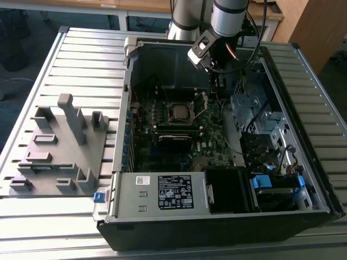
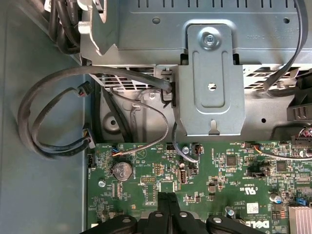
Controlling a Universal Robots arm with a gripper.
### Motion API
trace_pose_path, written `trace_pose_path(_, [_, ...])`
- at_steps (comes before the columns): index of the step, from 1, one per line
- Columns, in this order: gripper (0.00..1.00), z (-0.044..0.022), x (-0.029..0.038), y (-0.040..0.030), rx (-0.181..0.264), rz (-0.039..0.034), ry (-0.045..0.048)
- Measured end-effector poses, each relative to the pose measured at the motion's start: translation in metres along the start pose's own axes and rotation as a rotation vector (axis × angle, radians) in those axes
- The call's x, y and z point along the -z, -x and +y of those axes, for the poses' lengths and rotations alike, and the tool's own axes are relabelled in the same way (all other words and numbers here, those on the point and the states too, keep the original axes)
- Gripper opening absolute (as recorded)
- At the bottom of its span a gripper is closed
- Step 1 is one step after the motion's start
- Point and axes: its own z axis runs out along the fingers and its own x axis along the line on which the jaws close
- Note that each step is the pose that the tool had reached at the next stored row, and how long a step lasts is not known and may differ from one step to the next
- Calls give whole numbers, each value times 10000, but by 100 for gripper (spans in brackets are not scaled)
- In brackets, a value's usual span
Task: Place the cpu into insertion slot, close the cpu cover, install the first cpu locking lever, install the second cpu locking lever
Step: 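Close the cpu cover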
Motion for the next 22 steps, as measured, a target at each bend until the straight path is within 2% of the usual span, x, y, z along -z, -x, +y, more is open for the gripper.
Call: trace_pose_path(22, [10,-3,-48,-1,0,1,0])
